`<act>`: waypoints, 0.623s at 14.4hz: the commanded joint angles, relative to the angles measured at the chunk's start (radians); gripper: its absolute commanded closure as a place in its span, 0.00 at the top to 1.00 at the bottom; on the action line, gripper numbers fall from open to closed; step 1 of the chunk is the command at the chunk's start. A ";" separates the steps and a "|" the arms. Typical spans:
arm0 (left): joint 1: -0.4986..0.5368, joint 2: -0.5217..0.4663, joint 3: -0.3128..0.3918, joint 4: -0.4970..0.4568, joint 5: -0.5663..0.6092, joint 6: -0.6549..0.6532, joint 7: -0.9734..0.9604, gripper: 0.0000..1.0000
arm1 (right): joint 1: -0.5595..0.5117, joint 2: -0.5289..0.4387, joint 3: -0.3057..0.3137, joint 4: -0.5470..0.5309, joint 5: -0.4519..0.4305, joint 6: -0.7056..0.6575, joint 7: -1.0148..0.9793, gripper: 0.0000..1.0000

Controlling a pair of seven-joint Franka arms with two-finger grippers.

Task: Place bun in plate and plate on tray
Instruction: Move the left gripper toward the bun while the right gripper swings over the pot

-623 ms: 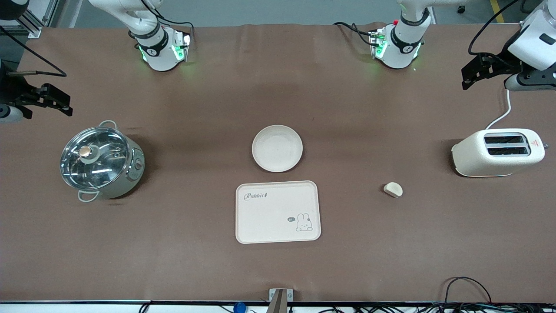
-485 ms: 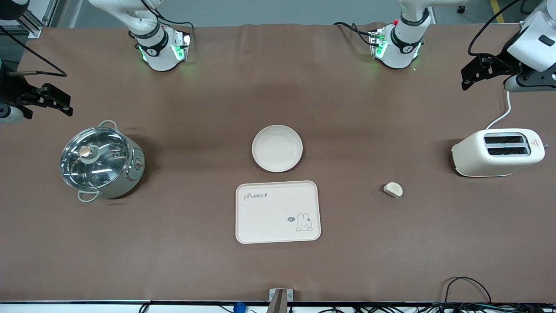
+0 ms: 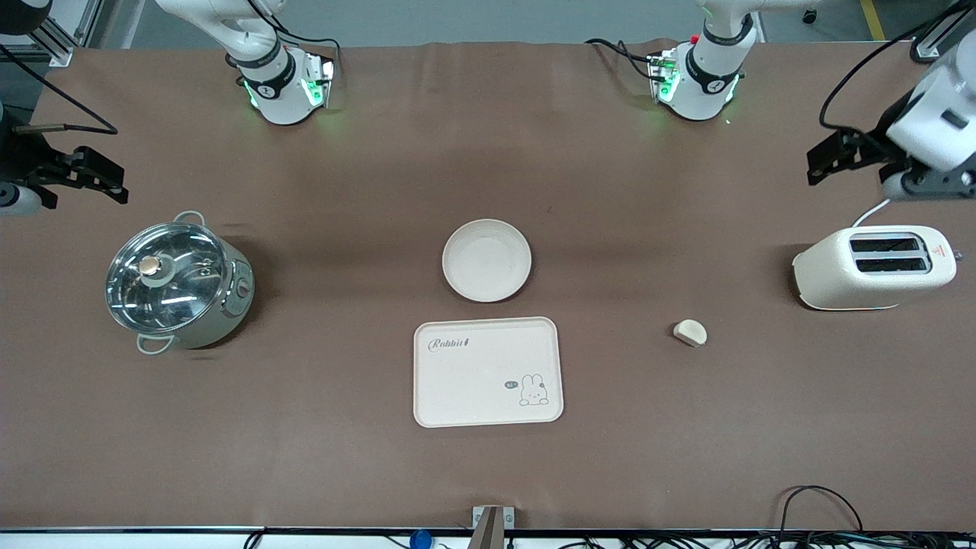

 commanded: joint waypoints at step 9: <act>0.016 0.197 0.001 -0.328 -0.004 0.514 -0.433 1.00 | 0.118 0.118 0.001 0.018 0.102 0.093 0.015 1.00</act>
